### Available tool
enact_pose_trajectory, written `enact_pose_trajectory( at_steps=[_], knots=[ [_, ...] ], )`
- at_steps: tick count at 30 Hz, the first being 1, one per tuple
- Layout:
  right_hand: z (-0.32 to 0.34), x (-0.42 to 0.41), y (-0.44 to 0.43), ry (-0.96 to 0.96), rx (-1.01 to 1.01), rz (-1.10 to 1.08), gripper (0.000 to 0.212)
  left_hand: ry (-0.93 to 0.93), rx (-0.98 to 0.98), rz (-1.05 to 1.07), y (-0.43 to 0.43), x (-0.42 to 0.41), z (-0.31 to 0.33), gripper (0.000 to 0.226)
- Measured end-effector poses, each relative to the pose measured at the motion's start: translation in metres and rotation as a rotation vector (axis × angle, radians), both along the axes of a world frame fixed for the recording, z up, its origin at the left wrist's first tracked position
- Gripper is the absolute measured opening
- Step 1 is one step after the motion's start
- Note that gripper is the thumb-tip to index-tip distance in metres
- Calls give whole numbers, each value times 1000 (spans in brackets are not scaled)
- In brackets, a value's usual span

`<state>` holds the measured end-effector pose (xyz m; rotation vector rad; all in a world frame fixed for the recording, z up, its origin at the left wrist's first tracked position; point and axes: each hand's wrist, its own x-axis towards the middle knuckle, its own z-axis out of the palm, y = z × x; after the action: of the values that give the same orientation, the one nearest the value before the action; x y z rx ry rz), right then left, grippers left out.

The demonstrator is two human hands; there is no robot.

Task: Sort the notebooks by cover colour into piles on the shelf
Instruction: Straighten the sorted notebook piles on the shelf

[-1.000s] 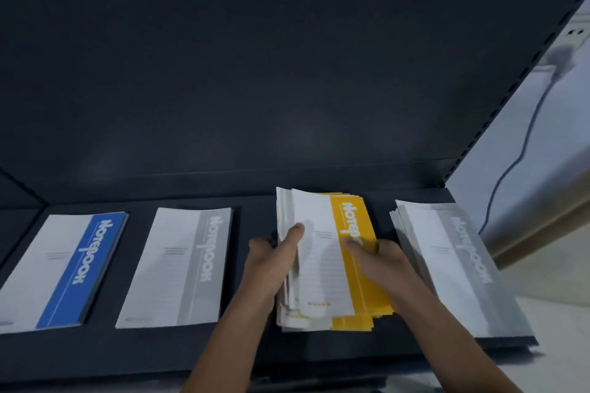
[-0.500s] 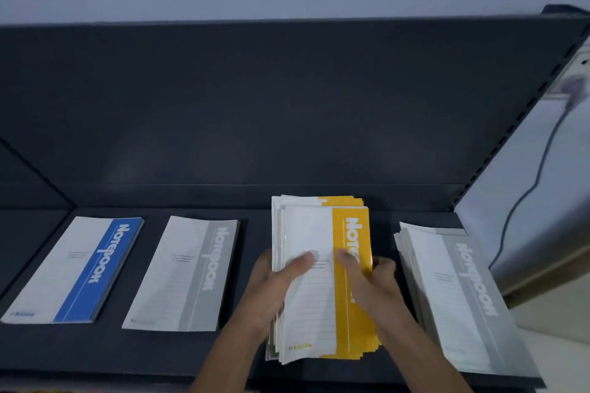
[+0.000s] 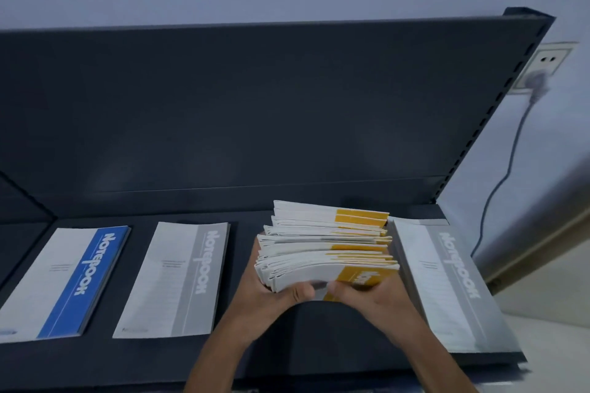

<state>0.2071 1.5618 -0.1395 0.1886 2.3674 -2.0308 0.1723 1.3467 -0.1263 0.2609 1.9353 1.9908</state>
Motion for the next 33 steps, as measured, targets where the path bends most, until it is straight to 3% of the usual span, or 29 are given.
enact_pose_trajectory(
  at_steps=[5,11,17,21,26,33],
  knots=[
    [4,-2,7,-16,-84,59,76,36,-70,-103,-6,-8,2,84],
    [10,0,9,-17,-124,79,85,102,-84,-137,-12,-11,0,88],
    [11,-3,-2,-2,-162,88,64,144,-140,-128,2,-13,-8,95],
    [17,-5,0,-3,-124,127,61,153,-185,-176,-2,-22,-13,100],
    [8,-9,-2,-43,-115,59,49,205,-317,-120,-1,-21,-15,90],
    [-6,-5,2,-93,-102,92,60,275,-557,-229,-15,-23,-28,89]
  ],
)
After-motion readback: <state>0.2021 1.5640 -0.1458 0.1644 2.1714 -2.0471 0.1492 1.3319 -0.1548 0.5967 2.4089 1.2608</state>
